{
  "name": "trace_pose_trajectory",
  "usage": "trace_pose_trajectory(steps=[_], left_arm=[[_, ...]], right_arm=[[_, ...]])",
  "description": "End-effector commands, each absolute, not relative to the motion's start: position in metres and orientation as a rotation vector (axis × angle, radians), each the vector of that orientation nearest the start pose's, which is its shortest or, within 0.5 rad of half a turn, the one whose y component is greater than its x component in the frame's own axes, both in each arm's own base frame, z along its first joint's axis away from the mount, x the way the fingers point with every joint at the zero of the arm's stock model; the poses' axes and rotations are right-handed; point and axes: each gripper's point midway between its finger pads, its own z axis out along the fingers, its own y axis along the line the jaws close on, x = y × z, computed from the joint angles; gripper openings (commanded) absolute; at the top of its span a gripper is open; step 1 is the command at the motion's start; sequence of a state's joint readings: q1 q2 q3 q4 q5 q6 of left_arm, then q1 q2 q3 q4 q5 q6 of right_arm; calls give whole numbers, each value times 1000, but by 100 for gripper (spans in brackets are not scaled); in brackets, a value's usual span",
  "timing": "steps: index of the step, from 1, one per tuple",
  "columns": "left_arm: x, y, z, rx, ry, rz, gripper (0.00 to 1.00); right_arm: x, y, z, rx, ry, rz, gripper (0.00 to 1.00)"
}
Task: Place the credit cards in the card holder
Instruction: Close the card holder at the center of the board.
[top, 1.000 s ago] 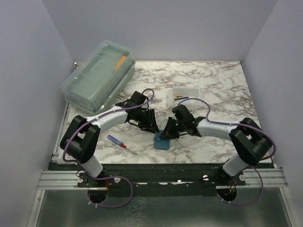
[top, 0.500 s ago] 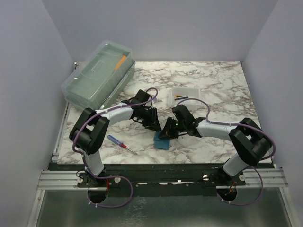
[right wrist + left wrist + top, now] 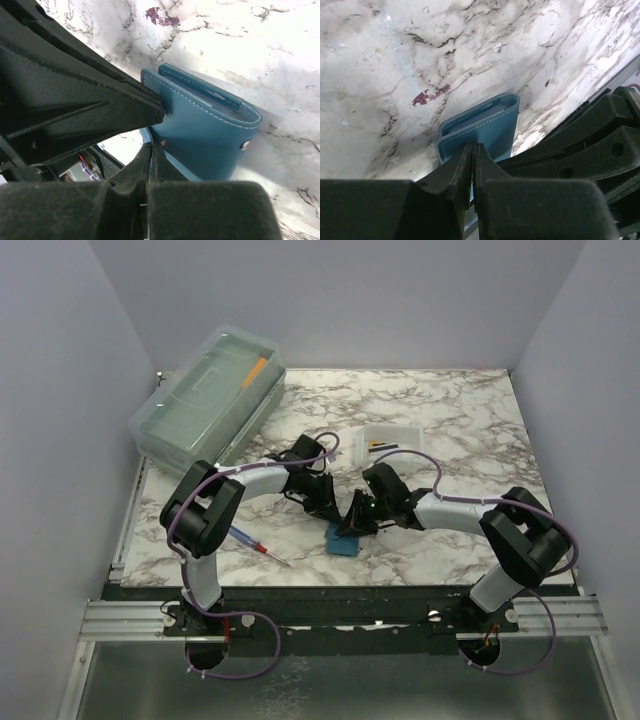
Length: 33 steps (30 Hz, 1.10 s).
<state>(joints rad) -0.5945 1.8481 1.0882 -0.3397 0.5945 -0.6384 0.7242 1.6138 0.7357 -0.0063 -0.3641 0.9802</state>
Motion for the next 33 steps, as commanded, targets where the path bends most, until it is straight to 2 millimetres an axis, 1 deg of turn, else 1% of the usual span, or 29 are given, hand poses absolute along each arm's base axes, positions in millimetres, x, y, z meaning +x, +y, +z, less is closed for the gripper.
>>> trace_pose_trajectory(steps=[1,5,11,21,26,33], left_arm=[[245,-307,25,152,2928,-1064,9],[247,-303,21,146,2936,-1018,8],[245,-300,19,149,2945,-998,7],[244,-298,20,156,2944,-994,7],[243,-297,19,158,2946,-988,6],[243,-297,20,160,2945,-989,6]], right_arm=[[211,302,45,165,2747,1010,0],[212,299,45,159,2747,988,0],[215,303,45,136,2743,997,0],[216,297,31,161,2780,912,0],[215,289,28,178,2798,855,0],[216,287,20,171,2811,818,0]])
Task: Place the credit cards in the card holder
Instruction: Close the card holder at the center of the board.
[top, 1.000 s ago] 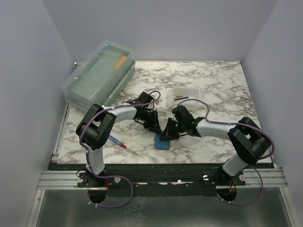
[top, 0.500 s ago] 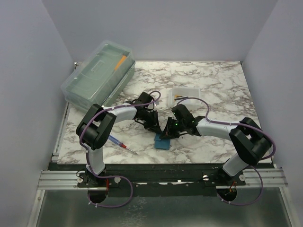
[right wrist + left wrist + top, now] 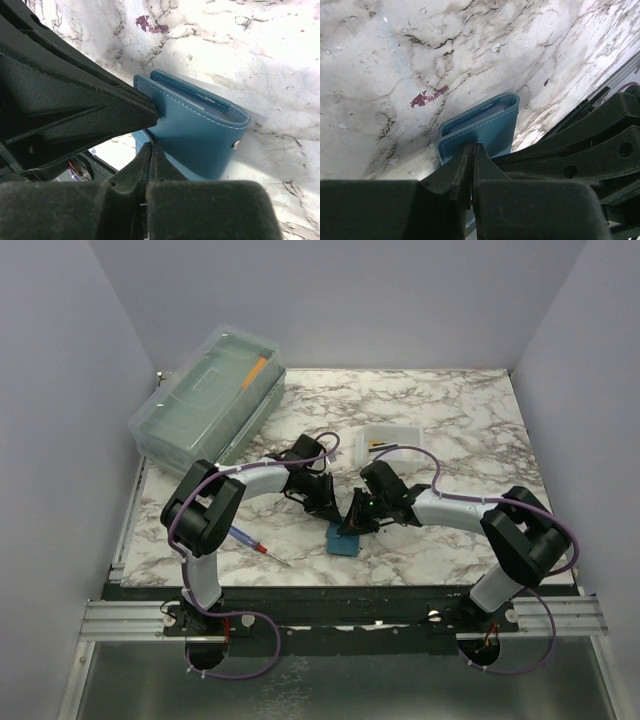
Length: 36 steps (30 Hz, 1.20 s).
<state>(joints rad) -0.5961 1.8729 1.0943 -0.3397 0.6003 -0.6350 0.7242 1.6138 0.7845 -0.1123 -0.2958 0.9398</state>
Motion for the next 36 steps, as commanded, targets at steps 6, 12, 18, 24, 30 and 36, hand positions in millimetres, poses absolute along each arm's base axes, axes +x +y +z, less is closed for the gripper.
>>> trace_pose_trajectory(steps=[6,12,18,24,30,36], left_arm=[[242,-296,19,161,2945,-986,5],[242,-295,19,165,2947,-979,5],[243,-295,19,166,2944,-976,4],[243,-296,22,173,2938,-983,4],[253,-304,54,194,2849,-1057,20],[248,-296,81,155,2796,-1081,16]], right_arm=[[212,276,13,196,2841,744,0],[206,268,4,206,2874,679,0],[197,267,-5,172,2909,643,0],[186,270,-11,107,2927,584,0],[179,266,-23,116,2948,561,0],[177,263,-24,128,2937,563,0]])
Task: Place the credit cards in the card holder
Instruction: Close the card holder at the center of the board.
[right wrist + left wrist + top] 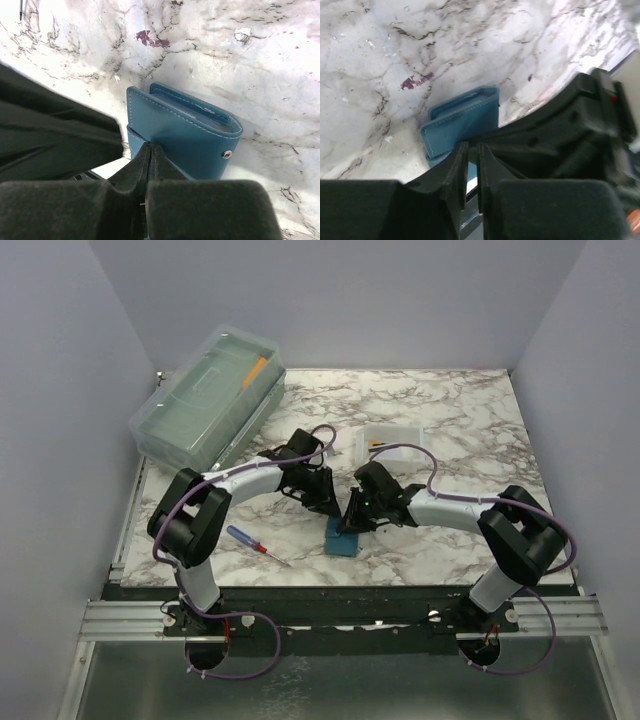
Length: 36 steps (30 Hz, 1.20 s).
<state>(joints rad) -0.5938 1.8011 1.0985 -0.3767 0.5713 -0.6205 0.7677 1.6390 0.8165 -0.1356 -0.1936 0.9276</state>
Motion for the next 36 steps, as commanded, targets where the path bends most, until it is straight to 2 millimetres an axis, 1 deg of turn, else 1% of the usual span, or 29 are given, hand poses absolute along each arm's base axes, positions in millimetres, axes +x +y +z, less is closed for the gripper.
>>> trace_pose_trajectory(steps=[1,5,6,8,10,16,22,32,36], left_arm=[[245,-293,81,144,2801,-1086,12],[231,-283,81,103,2828,-1121,1],[227,-283,80,105,2838,-1138,0],[219,-284,76,114,2867,-1179,0],[215,-284,71,122,2882,-1187,0],[215,-288,62,141,2900,-1199,0],[211,-291,50,143,2933,-1166,0],[206,-302,43,155,2946,-1156,0],[205,-302,35,139,2961,-1131,0]], right_arm=[[177,263,-24,128,2937,565,0],[176,264,-27,131,2938,580,0],[176,265,-27,133,2937,586,0],[177,267,-27,136,2934,601,0],[177,268,-27,136,2932,610,0],[177,269,-27,136,2934,610,0],[175,268,-28,141,2936,614,0],[175,269,-27,144,2935,627,0],[175,269,-27,145,2933,631,0]])
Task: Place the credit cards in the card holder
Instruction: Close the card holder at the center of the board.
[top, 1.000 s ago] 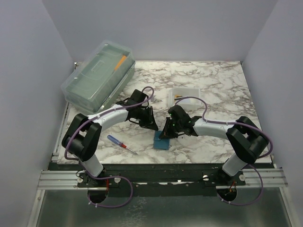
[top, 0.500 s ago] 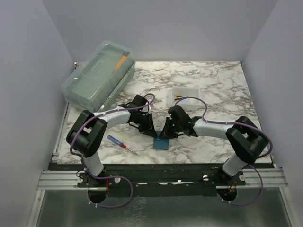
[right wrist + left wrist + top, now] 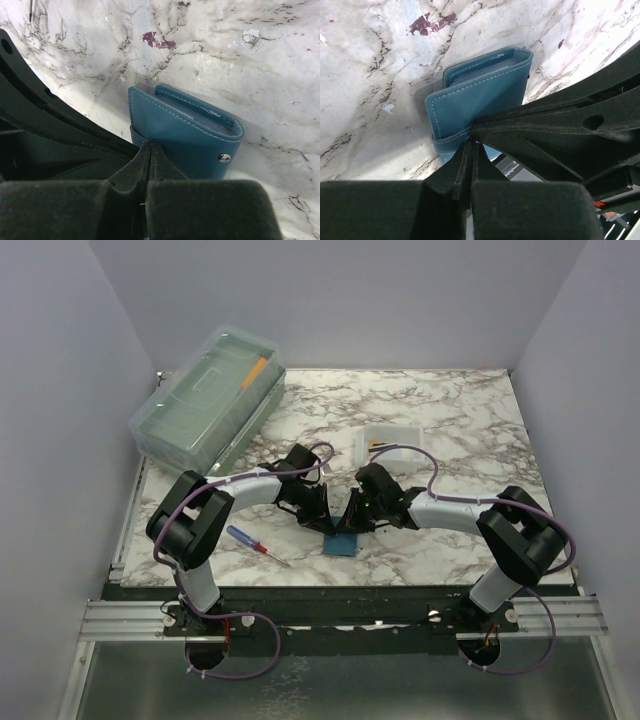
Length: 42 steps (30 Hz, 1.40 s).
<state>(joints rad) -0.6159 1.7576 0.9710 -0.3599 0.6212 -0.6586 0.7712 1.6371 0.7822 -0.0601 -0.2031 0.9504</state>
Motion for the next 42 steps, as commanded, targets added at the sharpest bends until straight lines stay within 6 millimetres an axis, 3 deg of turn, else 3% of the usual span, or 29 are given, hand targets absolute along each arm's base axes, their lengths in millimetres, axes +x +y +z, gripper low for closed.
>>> trace_pose_trajectory(steps=[1,13,29,39,42], left_arm=[[206,-302,33,134,2961,-1123,0],[215,-304,13,-39,3030,-1025,0],[219,-295,-23,-188,3169,-679,0],[205,-293,-64,-280,3251,-453,0],[215,-296,-57,-235,3208,-440,0]], right_arm=[[175,269,-26,145,2931,633,0],[174,271,-29,150,2936,648,0],[162,269,-41,169,2947,711,0],[154,271,-46,163,2916,814,0],[157,271,-41,142,2904,808,0]])
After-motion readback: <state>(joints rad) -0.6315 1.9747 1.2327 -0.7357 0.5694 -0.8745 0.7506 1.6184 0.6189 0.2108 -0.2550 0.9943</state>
